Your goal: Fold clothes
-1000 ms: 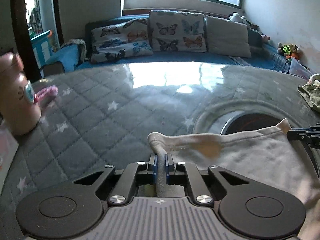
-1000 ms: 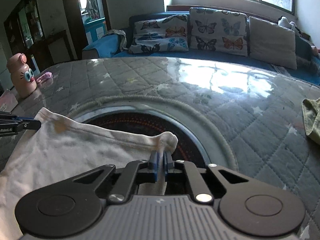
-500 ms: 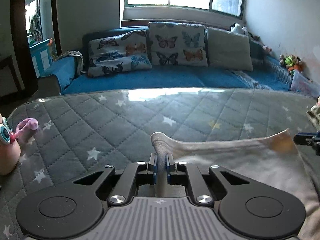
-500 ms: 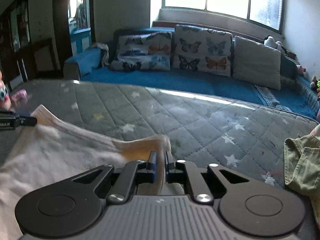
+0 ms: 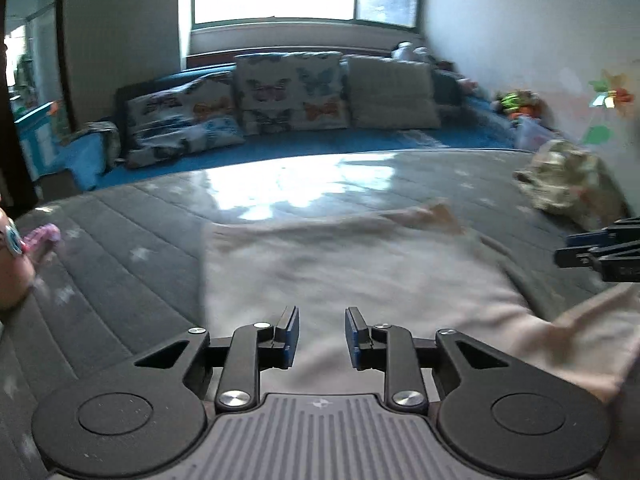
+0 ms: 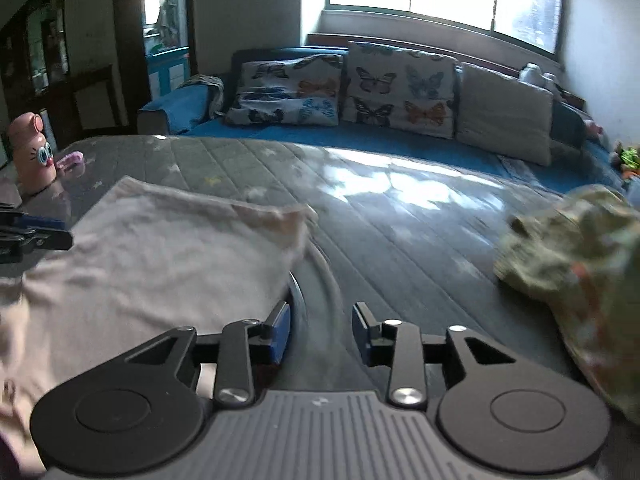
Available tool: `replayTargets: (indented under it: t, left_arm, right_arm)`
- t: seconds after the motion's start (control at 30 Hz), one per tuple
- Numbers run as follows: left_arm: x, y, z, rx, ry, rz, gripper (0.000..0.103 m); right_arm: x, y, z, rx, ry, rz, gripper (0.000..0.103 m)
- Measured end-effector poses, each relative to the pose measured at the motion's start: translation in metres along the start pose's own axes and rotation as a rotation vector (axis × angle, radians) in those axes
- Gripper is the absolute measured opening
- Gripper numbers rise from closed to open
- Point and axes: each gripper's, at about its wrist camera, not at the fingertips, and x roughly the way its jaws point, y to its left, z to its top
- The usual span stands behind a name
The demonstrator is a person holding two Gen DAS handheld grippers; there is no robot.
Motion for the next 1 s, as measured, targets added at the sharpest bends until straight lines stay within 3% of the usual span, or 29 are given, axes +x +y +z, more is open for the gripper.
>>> replayTargets:
  t: [0.33, 0.53, 0.77, 0.87, 0.93, 1.0]
  left_arm:
    - [-0.016, -0.079, -0.044, 0.075, 0.031, -0.164, 0.028]
    - [-0.008, -0.094, -0.061, 0.091, 0.076, -0.19, 0.028]
    - [-0.008, -0.096, -0.068, 0.094, 0.081, -0.193, 0.028]
    - [-0.008, -0.097, -0.069, 0.101, 0.078, -0.195, 0.028]
    - [-0.009, -0.097, -0.07, 0.104, 0.08, -0.202, 0.028]
    - [-0.01, -0.098, -0.07, 0.114, 0.084, -0.219, 0.028]
  right_arm:
    - [-0.056, -0.056, -0.076, 0.121, 0.033, -0.164, 0.04]
    - [-0.056, -0.079, -0.098, 0.19, 0.042, -0.193, 0.04]
    - [-0.048, -0.092, -0.097, 0.233, 0.018, -0.203, 0.04]
    - [-0.041, -0.095, -0.095, 0.237, 0.018, -0.187, 0.027]
    - [-0.039, -0.093, -0.09, 0.213, 0.016, -0.199, 0.006]
    - [-0.038, -0.089, -0.083, 0.173, 0.003, -0.23, 0.006]
